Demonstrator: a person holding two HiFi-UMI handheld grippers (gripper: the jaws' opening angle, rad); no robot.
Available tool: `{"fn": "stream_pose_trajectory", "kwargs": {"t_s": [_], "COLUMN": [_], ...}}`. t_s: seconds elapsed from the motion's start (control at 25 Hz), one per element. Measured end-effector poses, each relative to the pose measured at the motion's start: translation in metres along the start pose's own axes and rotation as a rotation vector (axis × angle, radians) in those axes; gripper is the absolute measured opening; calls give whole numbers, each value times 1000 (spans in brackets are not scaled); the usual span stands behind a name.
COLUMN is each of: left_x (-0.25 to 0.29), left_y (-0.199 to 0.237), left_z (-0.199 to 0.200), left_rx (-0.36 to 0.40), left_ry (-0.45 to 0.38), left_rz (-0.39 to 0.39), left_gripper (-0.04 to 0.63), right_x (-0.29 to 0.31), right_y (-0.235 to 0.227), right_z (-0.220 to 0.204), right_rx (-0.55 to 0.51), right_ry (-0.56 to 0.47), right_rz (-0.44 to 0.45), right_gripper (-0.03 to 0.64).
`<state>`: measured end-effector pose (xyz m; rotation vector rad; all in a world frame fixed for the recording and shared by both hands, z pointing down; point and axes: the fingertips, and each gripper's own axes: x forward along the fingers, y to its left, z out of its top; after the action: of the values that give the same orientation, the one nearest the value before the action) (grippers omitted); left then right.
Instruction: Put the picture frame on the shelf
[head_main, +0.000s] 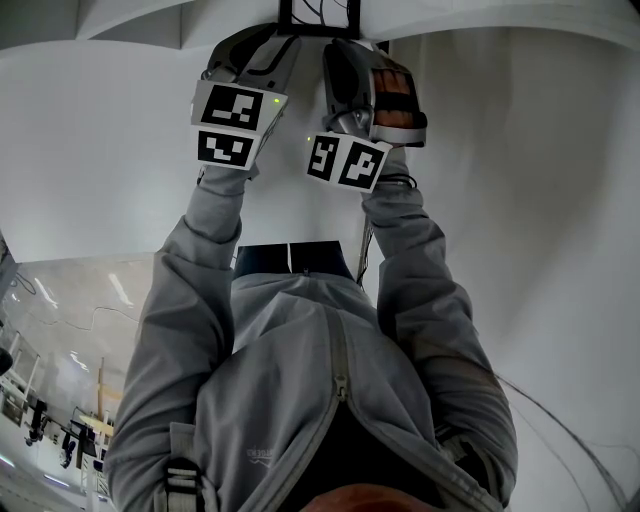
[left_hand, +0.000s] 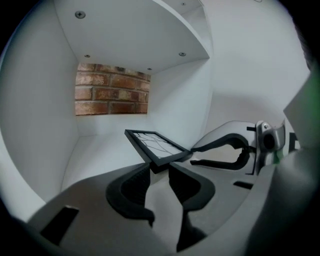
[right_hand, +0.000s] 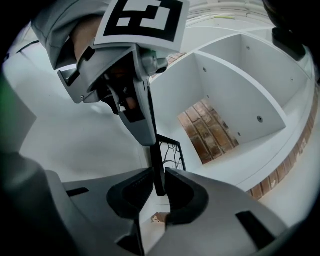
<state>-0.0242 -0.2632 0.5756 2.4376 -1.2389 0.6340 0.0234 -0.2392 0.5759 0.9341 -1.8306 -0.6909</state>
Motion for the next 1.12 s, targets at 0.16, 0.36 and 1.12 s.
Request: {"fn": "stream_pose_trajectory", "kwargs": {"t_s": [0.16, 0.36, 1.12], "left_x": [3, 6, -58], "left_y": [2, 3, -14], "left_z": [-1, -7, 41], "left_rx": [22, 85, 130], "left_ry": [23, 80, 8], "left_rz": [12, 56, 158], "left_gripper": [117, 104, 8], "right_x": [-2, -6, -73], "right_y": [0, -4, -66], "right_z": [-2, -3, 26], "right_rx": [26, 61, 252], "right_ry": [6, 11, -31], "right_rz": [6, 2, -107], "right_gripper": [78, 69, 31]}}
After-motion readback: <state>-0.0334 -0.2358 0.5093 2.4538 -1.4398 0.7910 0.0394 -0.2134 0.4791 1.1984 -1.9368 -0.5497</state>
